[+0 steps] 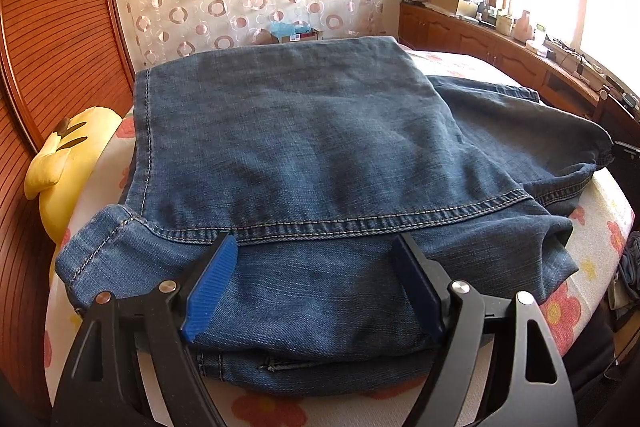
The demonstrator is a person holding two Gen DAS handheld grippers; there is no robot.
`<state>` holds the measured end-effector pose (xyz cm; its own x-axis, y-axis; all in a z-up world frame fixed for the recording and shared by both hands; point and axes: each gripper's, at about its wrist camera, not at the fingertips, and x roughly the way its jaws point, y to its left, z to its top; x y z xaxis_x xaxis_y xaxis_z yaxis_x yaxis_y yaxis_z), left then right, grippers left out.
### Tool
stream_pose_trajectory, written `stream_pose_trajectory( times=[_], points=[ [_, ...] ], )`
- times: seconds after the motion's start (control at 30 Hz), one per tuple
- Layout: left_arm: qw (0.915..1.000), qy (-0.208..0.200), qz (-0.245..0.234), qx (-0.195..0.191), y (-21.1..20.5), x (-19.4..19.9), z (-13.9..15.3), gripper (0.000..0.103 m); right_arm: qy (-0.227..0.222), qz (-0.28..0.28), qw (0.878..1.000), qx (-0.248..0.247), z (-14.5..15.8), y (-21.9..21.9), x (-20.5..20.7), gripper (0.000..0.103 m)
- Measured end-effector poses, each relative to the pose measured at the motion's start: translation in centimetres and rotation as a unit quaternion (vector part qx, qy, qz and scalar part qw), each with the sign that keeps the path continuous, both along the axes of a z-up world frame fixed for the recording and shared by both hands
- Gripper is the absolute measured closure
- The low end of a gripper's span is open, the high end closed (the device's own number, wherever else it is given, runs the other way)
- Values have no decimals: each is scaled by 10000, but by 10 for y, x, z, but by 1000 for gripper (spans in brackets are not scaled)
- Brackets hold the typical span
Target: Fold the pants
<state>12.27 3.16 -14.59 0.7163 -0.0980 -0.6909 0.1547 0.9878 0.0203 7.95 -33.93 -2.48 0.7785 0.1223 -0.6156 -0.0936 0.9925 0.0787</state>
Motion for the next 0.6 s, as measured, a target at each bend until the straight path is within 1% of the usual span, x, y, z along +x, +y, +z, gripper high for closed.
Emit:
stream_pose_trajectory(
  times=[0.2, 0.3, 0.5, 0.6],
  points=[
    [10000, 76, -5, 33, 0, 2, 3, 23, 152, -54, 9995, 259, -6, -6, 4, 47],
    [9999, 90, -53, -52, -1, 1, 8, 23, 148, -28, 9986, 505, -8, -11, 13, 47],
    [9997, -53, -192, -120, -11, -6, 23, 23, 208, 30, 9957, 906, -18, -20, 27, 47],
    [9993, -155, -302, -126, -19, -10, 32, 23, 230, 25, 9955, 918, -20, -20, 31, 47]
  ],
)
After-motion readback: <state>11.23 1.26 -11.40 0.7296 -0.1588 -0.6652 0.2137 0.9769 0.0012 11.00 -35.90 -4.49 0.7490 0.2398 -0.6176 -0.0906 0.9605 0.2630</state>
